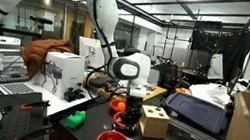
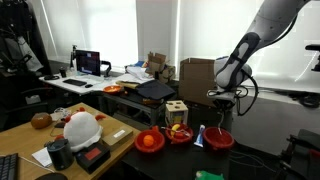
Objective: Remove the spoon from the bowl
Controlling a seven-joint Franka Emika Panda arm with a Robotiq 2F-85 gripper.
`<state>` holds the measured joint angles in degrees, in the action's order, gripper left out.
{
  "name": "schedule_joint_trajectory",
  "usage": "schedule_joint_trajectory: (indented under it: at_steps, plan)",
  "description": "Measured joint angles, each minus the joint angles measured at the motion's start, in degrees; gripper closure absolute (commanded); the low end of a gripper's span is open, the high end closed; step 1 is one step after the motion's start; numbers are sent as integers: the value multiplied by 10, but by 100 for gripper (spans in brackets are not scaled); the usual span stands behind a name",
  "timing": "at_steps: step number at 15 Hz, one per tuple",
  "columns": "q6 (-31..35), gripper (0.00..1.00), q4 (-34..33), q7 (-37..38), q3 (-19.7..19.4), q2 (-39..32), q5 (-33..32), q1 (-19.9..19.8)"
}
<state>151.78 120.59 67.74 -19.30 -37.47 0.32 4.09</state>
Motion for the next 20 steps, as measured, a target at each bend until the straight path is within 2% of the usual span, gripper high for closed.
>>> schedule_joint_trajectory:
  at_steps: [4, 10, 16, 20]
  plan:
    - [14, 98, 3, -49, 20, 43, -29, 20]
    - [5, 98, -70, -138, 102, 29, -27, 23]
    - [-72, 98, -195, -230, 172, -38, 6, 25]
    - [-135, 98, -237, -288, 201, -58, 28, 29]
